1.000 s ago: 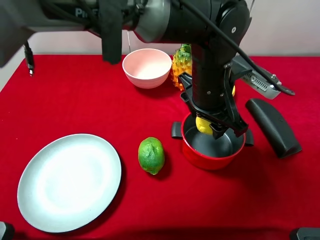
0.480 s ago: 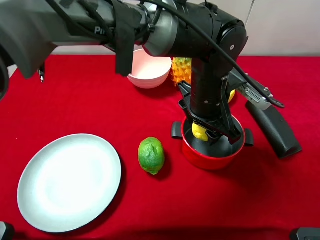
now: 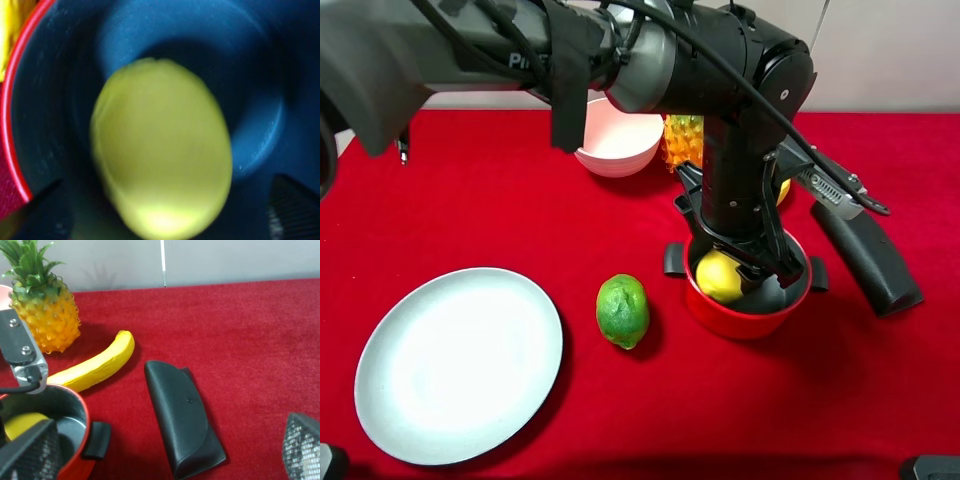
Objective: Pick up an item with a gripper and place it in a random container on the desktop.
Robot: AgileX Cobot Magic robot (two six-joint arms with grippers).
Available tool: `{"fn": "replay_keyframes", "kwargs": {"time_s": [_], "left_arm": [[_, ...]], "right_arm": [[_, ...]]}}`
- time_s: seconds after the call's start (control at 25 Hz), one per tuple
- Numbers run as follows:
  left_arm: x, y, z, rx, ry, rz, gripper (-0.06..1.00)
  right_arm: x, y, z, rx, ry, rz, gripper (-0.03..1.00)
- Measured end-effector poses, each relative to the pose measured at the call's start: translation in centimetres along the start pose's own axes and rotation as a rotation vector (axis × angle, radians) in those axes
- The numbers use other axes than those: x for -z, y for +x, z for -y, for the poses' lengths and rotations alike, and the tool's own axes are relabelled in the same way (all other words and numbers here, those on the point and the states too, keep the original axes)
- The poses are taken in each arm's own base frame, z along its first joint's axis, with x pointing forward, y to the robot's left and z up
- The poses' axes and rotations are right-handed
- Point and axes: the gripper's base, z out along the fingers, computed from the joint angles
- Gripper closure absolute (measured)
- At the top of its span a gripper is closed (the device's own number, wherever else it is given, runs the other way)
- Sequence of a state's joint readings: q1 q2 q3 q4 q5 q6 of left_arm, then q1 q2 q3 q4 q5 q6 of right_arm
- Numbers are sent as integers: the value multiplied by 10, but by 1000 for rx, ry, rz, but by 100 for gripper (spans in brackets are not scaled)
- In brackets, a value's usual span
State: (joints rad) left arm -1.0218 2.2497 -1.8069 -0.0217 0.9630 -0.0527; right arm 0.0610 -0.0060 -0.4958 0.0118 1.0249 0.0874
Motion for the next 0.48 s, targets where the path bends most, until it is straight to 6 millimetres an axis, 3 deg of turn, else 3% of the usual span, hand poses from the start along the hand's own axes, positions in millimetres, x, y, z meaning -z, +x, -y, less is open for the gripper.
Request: {"fn": "replay_keyframes", "kwargs": {"time_s": [0.16,0.48], "left_arm": [[0,-1,0,0,1,11,-2],[6,-5,1,1,4,25,-5]], "right_arm": [[0,0,0,0,0,0,27],[0,0,0,0,0,0,27]]}}
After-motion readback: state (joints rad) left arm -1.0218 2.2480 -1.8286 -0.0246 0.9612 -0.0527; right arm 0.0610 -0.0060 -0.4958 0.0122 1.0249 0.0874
